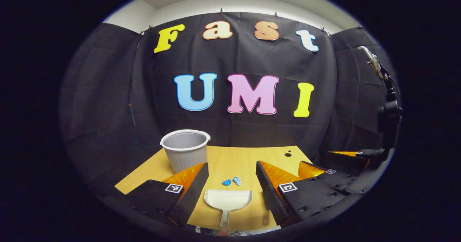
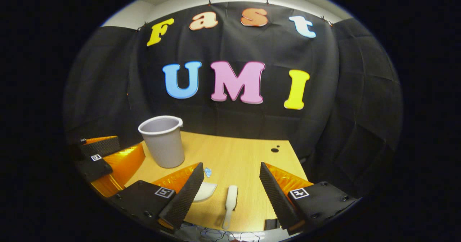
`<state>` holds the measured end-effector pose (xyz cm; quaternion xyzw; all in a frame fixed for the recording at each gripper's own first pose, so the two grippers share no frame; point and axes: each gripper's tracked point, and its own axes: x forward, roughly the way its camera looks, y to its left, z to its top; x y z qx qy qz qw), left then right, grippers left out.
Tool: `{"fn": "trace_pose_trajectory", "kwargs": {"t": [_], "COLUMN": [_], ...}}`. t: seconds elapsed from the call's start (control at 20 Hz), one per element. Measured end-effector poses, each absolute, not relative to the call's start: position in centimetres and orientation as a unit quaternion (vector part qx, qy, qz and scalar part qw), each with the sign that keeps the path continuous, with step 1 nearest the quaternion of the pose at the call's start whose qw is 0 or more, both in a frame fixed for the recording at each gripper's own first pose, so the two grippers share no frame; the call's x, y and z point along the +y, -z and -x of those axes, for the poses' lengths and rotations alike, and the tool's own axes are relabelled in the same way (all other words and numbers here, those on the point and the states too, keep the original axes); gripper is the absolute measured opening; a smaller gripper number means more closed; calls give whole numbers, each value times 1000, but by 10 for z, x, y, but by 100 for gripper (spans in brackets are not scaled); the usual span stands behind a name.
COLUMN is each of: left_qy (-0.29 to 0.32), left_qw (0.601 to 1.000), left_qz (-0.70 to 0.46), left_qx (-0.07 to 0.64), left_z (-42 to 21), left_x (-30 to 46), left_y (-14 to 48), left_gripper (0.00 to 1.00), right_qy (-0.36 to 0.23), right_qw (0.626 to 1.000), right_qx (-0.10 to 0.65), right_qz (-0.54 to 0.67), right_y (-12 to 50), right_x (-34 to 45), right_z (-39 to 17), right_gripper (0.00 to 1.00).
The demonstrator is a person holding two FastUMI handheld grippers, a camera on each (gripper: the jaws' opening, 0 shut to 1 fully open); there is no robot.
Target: Pick up the small broom and dustpan from the desktop, sweep the trash into the dustpan with the broom, and then empty the trash into the garbage bin.
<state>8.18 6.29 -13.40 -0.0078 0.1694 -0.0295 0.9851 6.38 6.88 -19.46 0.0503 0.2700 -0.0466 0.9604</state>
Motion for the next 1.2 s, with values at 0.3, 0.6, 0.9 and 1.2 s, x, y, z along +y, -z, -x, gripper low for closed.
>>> {"fn": "trace_pose_trajectory", "kwargs": {"t": [0.3, 0.6, 0.9, 1.2], "left_qy": [57, 54, 36, 26], "left_qw": [952, 844, 774, 713], "left_qz": [25, 54, 26, 4], "left_qx": [299, 531, 632, 700], "left_z": [-100, -86, -78, -92], "left_x": [75, 84, 85, 69], "left_y": [230, 347, 387, 419], "left_gripper": [79, 81, 82, 82], "right_qy": [81, 80, 26, 14], "right_qw": [915, 869, 797, 749], "right_qx": [389, 485, 602, 660], "right_qz": [-73, -60, -36, -50], "right_y": [281, 360, 451, 495], "right_x": [73, 91, 99, 81], "right_z": [-59, -52, -37, -40], "right_gripper": [100, 100, 100, 100]}}
